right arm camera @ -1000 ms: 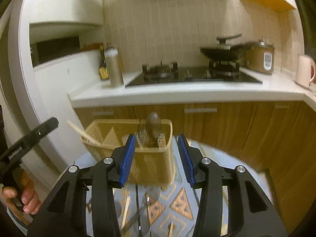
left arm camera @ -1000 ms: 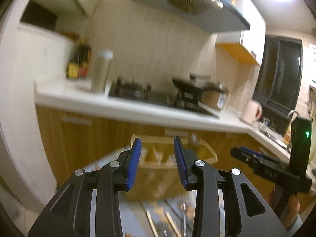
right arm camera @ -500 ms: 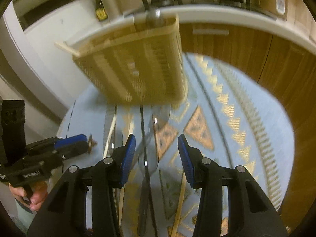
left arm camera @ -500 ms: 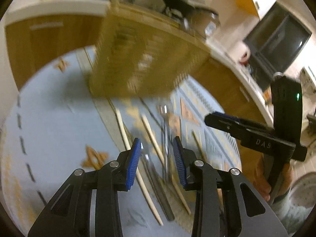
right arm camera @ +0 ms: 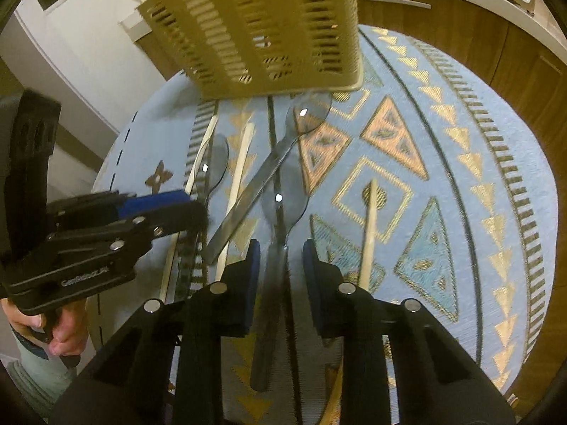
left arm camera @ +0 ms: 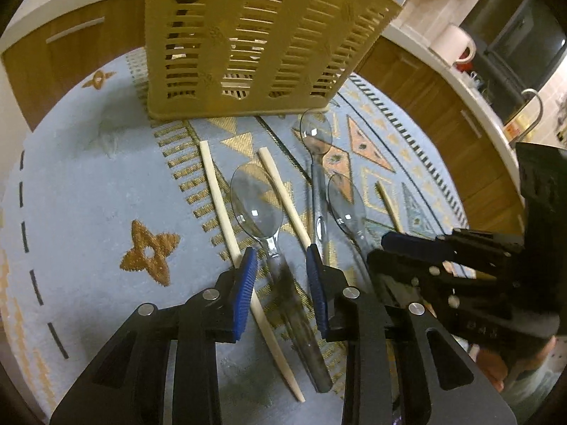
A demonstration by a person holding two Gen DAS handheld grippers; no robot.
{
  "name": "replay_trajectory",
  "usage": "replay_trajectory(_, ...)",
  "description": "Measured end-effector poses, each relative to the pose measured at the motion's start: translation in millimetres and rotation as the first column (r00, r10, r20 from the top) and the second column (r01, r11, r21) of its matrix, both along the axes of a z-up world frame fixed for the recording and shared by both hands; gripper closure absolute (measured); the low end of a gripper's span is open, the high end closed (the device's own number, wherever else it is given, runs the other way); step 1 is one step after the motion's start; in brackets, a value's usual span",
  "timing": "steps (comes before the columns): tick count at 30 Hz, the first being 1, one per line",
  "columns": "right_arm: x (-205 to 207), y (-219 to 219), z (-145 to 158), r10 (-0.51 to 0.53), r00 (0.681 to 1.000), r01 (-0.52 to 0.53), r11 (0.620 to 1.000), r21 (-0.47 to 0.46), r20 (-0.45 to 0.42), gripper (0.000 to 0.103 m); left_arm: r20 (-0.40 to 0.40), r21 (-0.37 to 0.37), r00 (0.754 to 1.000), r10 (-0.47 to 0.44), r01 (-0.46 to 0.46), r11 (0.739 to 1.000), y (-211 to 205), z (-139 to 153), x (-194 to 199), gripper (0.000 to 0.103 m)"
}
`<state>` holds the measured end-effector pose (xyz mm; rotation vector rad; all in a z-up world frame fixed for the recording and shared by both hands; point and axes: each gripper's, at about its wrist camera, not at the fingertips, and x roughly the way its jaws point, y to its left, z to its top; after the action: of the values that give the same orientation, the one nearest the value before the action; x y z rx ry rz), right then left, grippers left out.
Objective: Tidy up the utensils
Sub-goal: 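Grasp a clear spoon with the left tool while the right tool grasps another clear spoon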
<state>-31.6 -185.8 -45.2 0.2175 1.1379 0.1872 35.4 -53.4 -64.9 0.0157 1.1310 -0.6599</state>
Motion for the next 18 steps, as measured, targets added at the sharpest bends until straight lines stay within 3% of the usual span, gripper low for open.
replay_trajectory(10, 2, 9, -7, 0.02, 1.0, -0.021, 0.999, -0.044, -0.008, 0.081, 0.021, 0.068, 1.0, -0.001, -0.001, 0.998, -12, 4, 3, 0.079)
replay_trajectory(18, 7, 28, -10, 0.058, 0.998, -0.051, 0.978, -0.201, 0.027, 0.092, 0.042, 0.084, 0.999, -0.007, 0.004, 0.996, -14, 4, 2, 0.08)
